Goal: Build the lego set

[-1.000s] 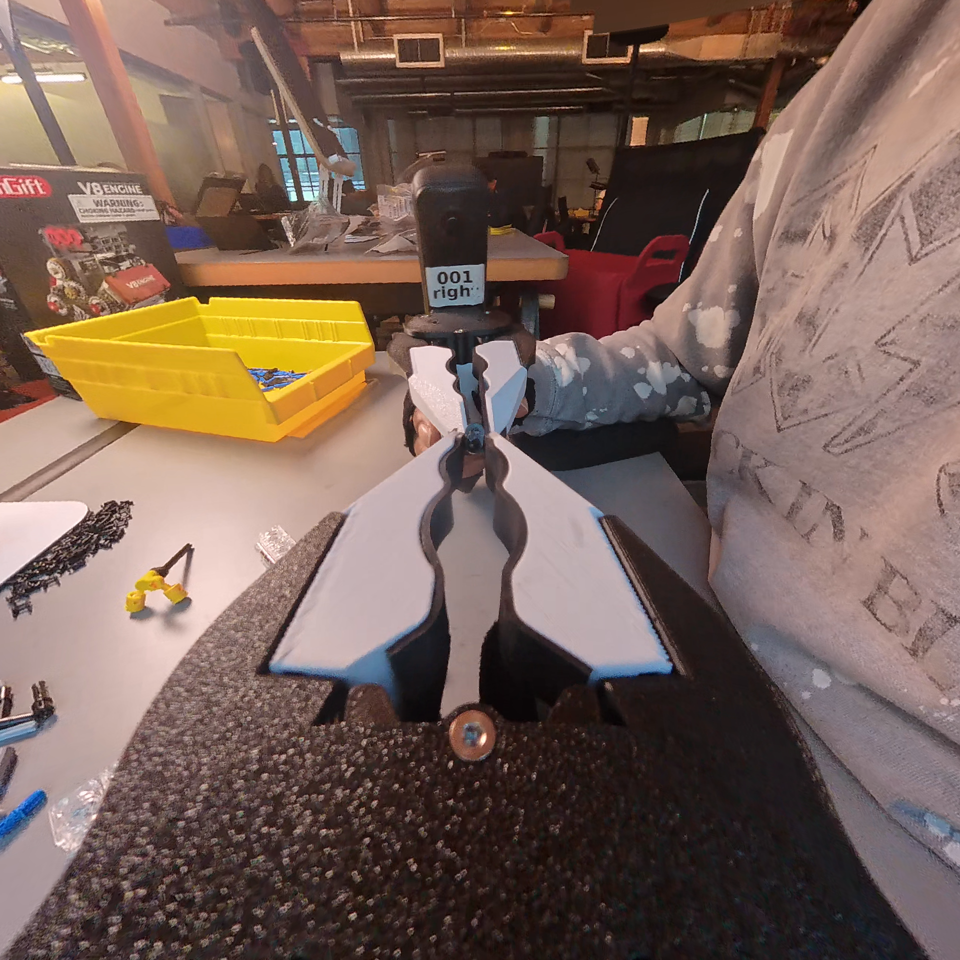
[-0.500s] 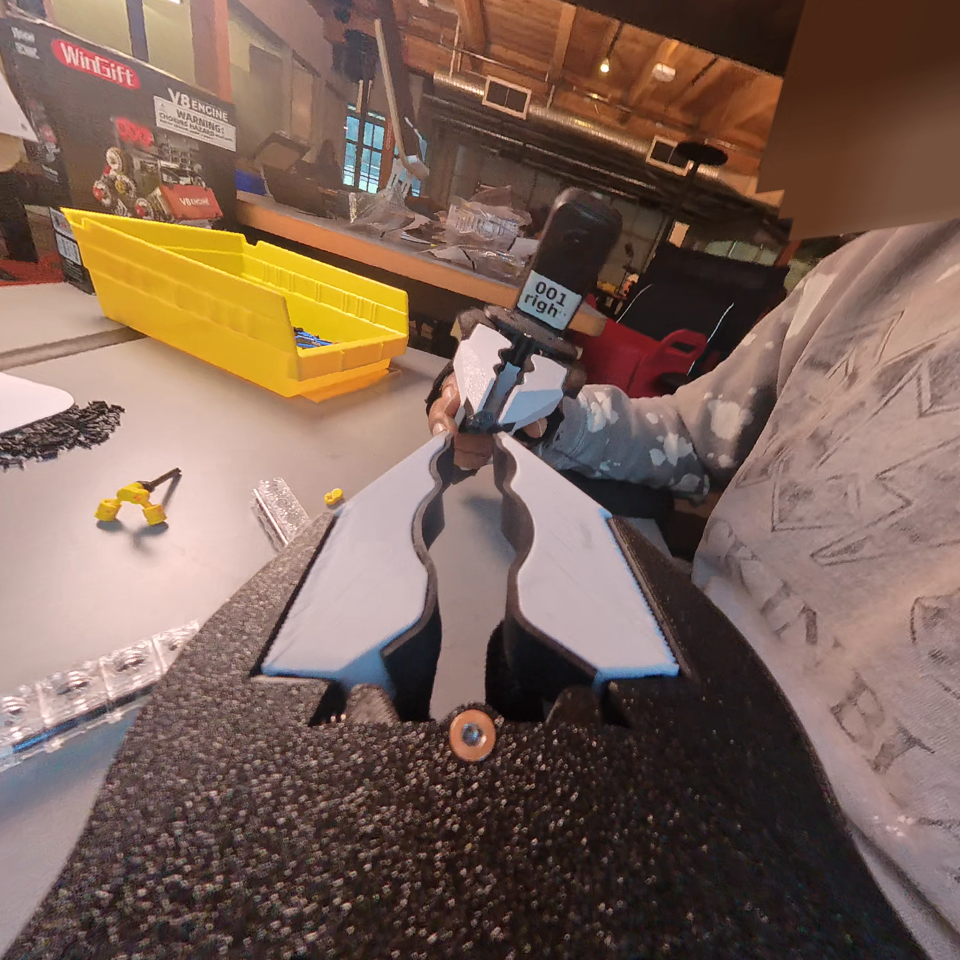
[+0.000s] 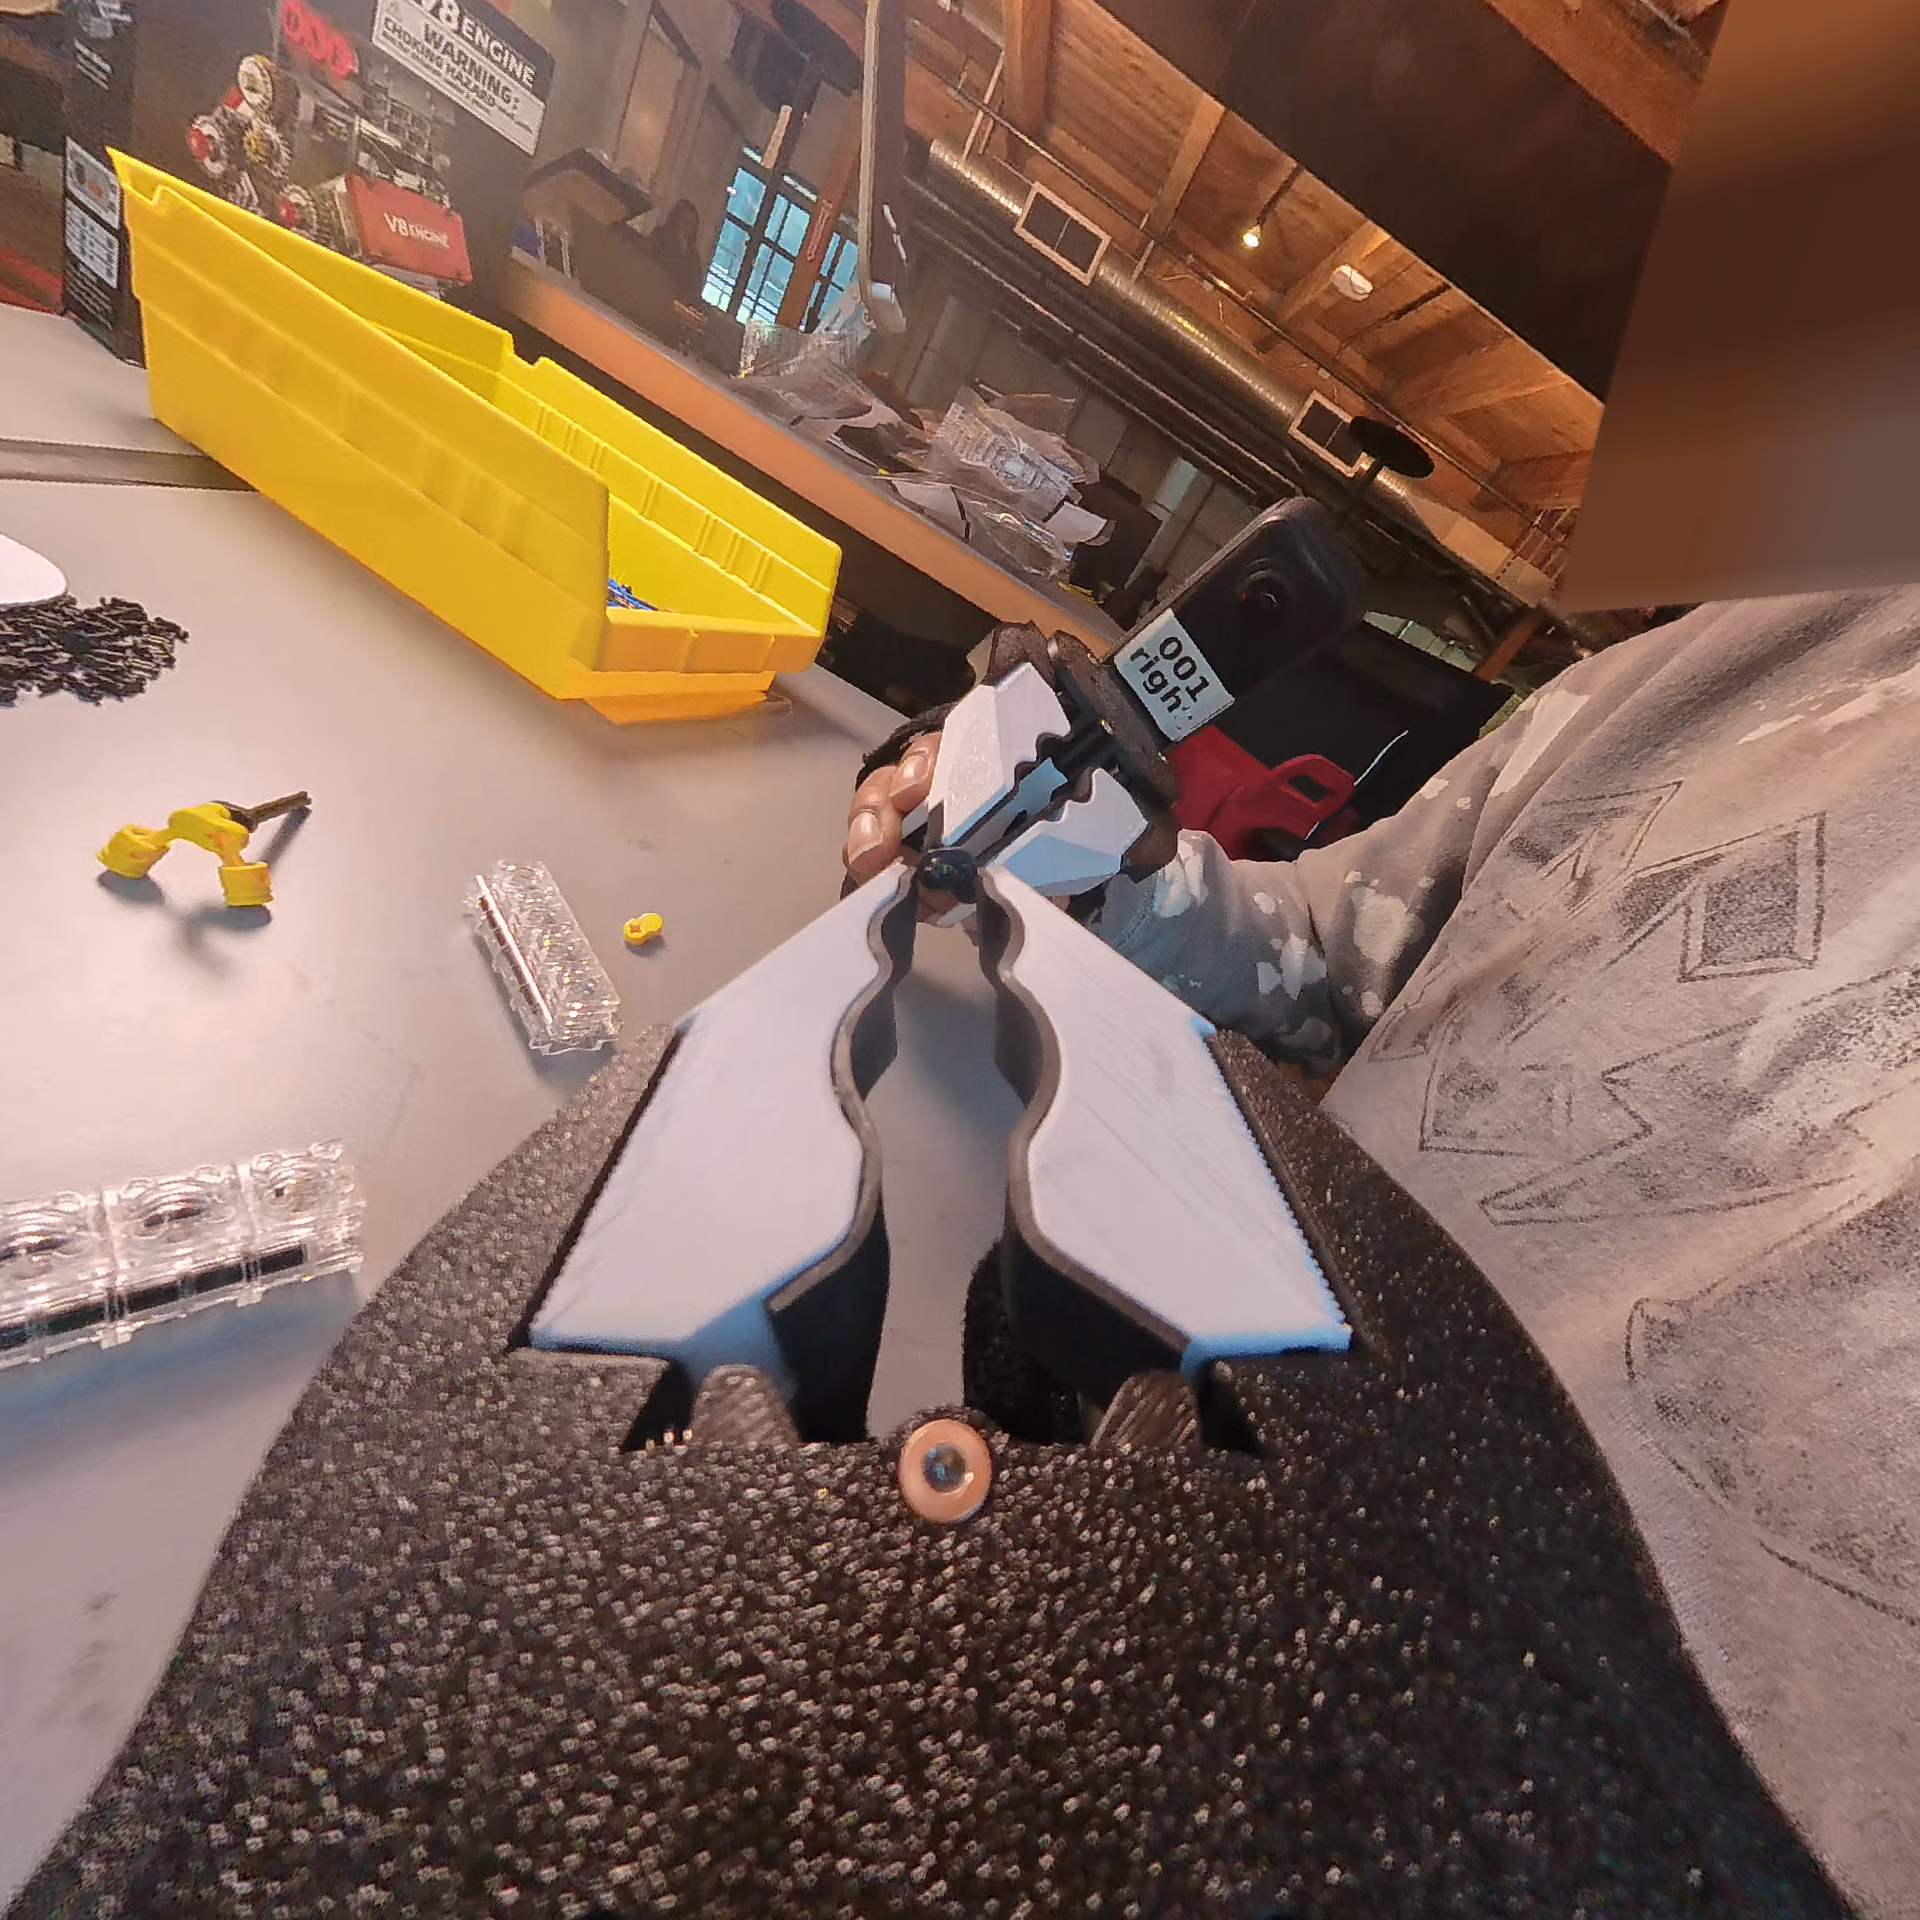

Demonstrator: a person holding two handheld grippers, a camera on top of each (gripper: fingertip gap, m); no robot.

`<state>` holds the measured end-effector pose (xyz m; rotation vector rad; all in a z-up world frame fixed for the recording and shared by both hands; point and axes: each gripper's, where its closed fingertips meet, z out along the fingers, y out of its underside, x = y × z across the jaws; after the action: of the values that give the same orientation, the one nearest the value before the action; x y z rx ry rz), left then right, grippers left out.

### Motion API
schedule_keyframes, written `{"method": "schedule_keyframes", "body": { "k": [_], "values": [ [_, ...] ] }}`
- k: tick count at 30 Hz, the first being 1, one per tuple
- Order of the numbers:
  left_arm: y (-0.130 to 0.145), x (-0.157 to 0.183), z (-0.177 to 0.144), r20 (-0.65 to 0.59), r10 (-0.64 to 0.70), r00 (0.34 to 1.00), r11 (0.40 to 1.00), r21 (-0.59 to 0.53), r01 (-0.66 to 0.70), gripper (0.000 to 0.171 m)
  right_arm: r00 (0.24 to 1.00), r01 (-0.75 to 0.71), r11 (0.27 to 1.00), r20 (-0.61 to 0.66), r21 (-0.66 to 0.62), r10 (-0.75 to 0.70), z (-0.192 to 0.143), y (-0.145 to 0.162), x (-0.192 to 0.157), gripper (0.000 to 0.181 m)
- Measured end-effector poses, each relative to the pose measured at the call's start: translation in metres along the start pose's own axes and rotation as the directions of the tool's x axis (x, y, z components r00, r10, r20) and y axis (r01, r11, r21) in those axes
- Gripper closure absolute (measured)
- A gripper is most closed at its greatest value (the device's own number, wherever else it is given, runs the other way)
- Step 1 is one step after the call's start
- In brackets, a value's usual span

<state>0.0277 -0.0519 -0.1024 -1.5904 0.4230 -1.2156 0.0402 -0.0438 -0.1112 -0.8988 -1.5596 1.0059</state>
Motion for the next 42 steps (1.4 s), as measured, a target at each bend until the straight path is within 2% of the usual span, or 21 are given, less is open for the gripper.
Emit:
{"method": "schedule_keyframes", "body": {
  "k": [7,11,17,22,23,25,29,30,33,36,38,40,42],
  "values": [
    [0.000,-0.007,-0.002,0.019,-0.057,0.998,0.998,0.004,0.057,0.153,1.000,0.002,1.000,-0.029,-0.001,-0.002,0.000,0.004,0.006,0.177],
    [0.001,-0.007,-0.001,0.018,-0.066,0.998,0.998,-0.002,0.066,0.161,0.999,0.025,1.000,-0.023,-0.015,-0.026,0.004,0.006,0.002,0.177],
    [0.001,-0.010,-0.002,0.040,-0.064,0.997,0.998,-0.005,0.064,0.161,0.995,0.078,0.997,-0.054,-0.030,-0.079,0.003,0.005,0.004,0.177],
    [-0.002,-0.014,-0.004,0.077,-0.056,0.995,0.998,0.000,0.056,0.153,0.988,0.111,0.993,-0.100,-0.035,-0.114,0.001,0.003,0.010,0.178],
    [-0.001,-0.013,-0.003,0.071,-0.057,0.996,0.998,-0.004,0.057,0.154,0.987,0.121,0.992,-0.106,-0.039,-0.125,0.001,0.003,0.011,0.178],
    [0.000,-0.010,-0.001,0.065,-0.047,0.997,0.999,-0.015,0.049,0.171,0.984,0.139,0.989,-0.103,-0.052,-0.144,0.002,0.005,0.009,0.177],
    [0.002,-0.008,0.000,0.067,-0.037,0.997,0.999,-0.022,0.038,0.171,0.975,0.183,0.980,-0.113,-0.071,-0.190,0.003,0.006,0.008,0.178],
    [0.001,-0.010,-0.001,0.075,-0.040,0.996,0.999,-0.016,0.041,0.169,0.975,0.185,0.980,-0.116,-0.071,-0.192,0.003,0.005,0.009,0.177],
    [-0.005,-0.016,-0.004,0.103,-0.071,0.992,0.997,0.020,0.070,0.149,0.971,0.192,0.978,-0.127,-0.077,-0.201,0.002,0.006,0.010,0.178],
    [-0.009,-0.019,-0.007,0.098,-0.114,0.989,0.993,0.054,0.110,0.145,0.970,0.199,0.977,-0.129,-0.079,-0.208,0.003,0.006,0.010,0.178],
    [-0.009,-0.017,-0.006,0.079,-0.130,0.988,0.991,0.054,0.126,0.149,0.969,0.205,0.975,-0.125,-0.082,-0.215,0.004,0.006,0.009,0.178],
    [-0.007,-0.015,-0.004,0.078,-0.120,0.990,0.992,0.045,0.116,0.167,0.968,0.213,0.973,-0.120,-0.087,-0.222,0.006,0.007,0.007,0.178],
    [-0.007,-0.016,-0.004,0.084,-0.117,0.990,0.993,0.041,0.114,0.167,0.964,0.225,0.970,-0.126,-0.095,-0.236,0.006,0.008,0.007,0.177]
  ]
}}
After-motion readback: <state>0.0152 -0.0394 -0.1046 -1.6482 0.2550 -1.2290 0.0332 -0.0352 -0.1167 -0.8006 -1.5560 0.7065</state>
